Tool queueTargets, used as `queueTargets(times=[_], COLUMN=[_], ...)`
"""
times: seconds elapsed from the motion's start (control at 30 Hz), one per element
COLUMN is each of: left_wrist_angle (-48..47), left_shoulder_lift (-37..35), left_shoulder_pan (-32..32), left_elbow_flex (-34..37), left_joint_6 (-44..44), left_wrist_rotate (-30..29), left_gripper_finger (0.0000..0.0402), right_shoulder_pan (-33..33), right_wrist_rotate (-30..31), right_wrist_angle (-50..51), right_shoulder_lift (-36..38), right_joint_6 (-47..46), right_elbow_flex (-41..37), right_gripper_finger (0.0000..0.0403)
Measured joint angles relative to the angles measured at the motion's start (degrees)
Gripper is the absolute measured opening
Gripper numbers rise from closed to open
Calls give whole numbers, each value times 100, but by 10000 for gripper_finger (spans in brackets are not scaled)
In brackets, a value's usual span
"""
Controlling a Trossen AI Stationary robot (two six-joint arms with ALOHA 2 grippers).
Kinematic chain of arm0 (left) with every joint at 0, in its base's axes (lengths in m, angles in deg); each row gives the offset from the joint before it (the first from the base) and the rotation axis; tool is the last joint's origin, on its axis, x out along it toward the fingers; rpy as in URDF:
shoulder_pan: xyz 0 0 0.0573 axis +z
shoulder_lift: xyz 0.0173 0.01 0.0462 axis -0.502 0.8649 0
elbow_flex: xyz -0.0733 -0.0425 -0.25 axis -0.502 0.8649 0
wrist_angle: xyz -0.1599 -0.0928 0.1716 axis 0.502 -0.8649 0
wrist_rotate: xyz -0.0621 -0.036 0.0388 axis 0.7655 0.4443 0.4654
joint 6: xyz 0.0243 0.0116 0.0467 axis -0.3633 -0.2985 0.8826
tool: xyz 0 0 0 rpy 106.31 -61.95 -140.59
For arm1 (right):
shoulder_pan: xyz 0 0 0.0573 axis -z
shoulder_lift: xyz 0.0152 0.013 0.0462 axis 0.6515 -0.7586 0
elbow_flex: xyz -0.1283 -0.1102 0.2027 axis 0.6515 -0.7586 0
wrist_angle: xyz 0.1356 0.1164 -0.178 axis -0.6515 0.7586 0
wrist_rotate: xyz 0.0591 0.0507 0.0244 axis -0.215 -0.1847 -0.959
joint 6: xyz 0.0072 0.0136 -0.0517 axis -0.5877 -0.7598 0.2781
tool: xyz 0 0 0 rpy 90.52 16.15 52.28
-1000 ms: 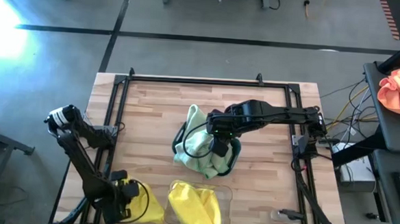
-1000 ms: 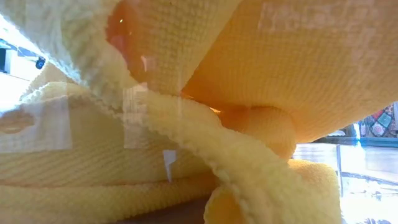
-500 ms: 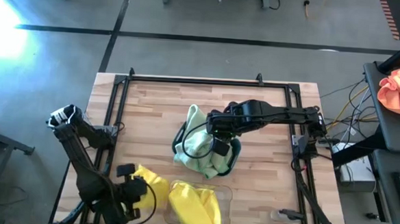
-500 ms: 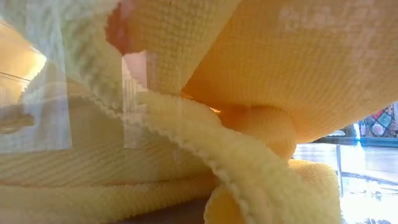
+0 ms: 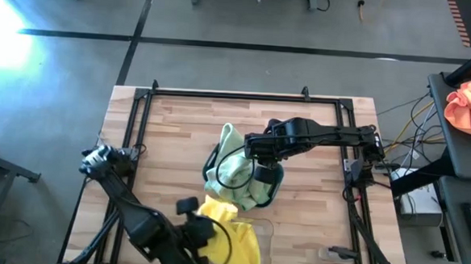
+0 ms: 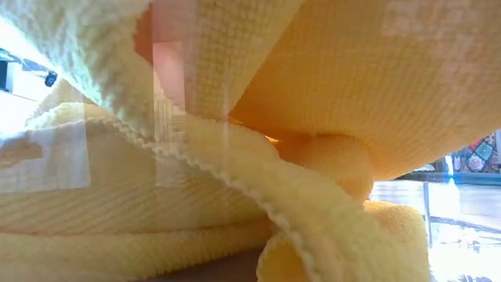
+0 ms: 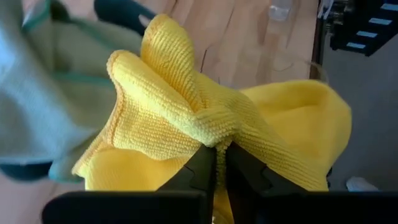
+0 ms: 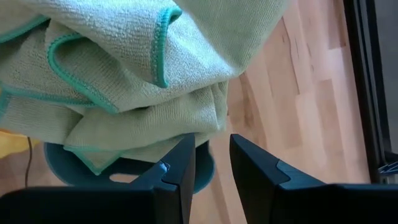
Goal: Sort microfiber towel by color & place in baskets
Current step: Put the yellow microfiber cloth into the transparent bin
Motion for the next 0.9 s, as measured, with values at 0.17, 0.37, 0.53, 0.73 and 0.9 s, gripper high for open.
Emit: queueTargets(times=[0.17,0.37,0.53,0.73,0.9], left_wrist_angle=[-382,-620,-178,95,431], left_shoulder_lift=[646,1227,1220,1241,1242], left_shoulder_pan=[104,108,108,97,148], left_elbow_flex=[-1111,-1966,-1675,-1611,-1553], left_joint_6=[434,596,303,142,140], left_wrist_rotate=[62,216,529,515,621], left_gripper_finger=[14,15,15,24,51], right_shoulder_pan=[1,1,1,-1,-1], right_wrist_rotate=[5,7,3,-17,-156], right_wrist_angle=[-1,-6,-20,-26,-24], right_shoulder_lift=[0,2,2,4,7], right_joint_6=[61,64,51,-54,-54], right_elbow_flex=[0,-4,-4,-4,-9], right_gripper_finger=[93,93,93,93,93])
